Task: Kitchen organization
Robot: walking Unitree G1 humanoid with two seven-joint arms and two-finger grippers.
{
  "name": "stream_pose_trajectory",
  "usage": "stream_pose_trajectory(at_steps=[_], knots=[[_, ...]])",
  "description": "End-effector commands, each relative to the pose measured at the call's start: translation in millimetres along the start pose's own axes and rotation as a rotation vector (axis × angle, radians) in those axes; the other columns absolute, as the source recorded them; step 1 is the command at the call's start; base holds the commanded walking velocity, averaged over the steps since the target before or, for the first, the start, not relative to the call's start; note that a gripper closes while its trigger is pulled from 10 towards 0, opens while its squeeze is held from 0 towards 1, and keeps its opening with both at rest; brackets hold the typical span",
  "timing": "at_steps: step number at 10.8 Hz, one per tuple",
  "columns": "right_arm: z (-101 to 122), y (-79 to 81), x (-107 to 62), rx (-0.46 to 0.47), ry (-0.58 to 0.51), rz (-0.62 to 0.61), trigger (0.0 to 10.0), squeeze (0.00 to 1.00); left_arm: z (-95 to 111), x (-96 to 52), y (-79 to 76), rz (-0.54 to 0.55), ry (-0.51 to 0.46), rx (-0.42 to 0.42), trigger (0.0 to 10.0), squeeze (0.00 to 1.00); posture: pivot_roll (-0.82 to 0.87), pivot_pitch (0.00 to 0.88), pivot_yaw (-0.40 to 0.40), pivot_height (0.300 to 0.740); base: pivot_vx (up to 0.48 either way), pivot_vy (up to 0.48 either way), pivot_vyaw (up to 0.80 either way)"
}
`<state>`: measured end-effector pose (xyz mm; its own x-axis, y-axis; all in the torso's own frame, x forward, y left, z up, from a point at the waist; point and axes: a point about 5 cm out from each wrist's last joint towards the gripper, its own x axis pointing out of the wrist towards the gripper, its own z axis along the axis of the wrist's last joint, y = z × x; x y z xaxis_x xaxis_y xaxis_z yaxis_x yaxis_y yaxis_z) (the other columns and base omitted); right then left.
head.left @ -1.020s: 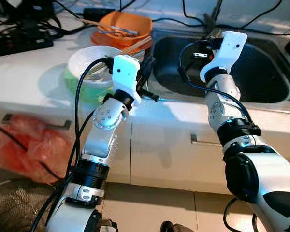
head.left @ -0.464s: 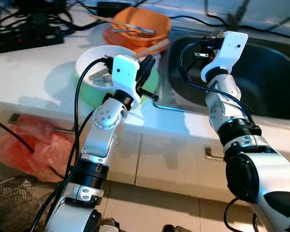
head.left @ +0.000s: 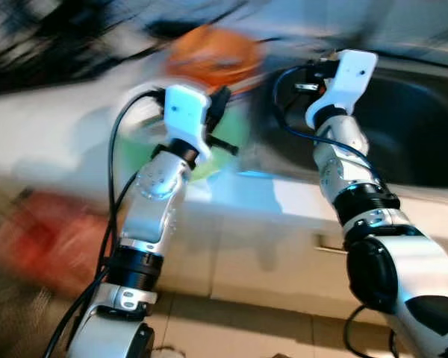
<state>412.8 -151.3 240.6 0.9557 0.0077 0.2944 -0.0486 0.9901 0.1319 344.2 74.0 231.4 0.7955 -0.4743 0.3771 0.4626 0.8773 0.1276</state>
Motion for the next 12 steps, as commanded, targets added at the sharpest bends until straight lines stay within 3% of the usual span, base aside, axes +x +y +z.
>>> stream_pose_trajectory(at_steps=[1,4,9,10,12], knots=[[2.2,-1.2,1.7,0.008,0.001,-0.017,10.0,0.0,2.2,1.3,-6.6,-0.033,-0.009,-0.002,10.0,0.0,0.2,0.119,-0.035,0.74,0.326,0.0,0.0],[1.7,1.0,1.8,0.008,0.003,-0.016,10.0,0.0,3.4,1.4,-8.8,-0.041,-0.016,-0.01,10.0,0.0,0.2,0.116,-0.035,0.74,0.312,0.0,0.0],[1.2,0.4,2.8,-0.007,0.018,-0.031,10.0,0.0,7.1,0.4,-11.6,-0.063,-0.041,-0.033,10.0,0.0,0.2,0.114,-0.037,0.74,0.0,0.0,0.0],[-0.7,-1.8,2.3,-0.008,0.032,-0.04,10.0,1.0,7.9,0.8,-12.1,-0.065,-0.042,-0.033,10.0,0.0,0.21,0.119,-0.037,0.74,0.0,0.0,0.0],[-6.7,-2.5,0.2,-0.013,0.061,-0.044,10.0,1.0,6.6,-1.4,-13.5,-0.067,-0.036,-0.033,10.0,0.0,0.21,0.126,-0.038,0.74,0.0,0.0,0.0]])
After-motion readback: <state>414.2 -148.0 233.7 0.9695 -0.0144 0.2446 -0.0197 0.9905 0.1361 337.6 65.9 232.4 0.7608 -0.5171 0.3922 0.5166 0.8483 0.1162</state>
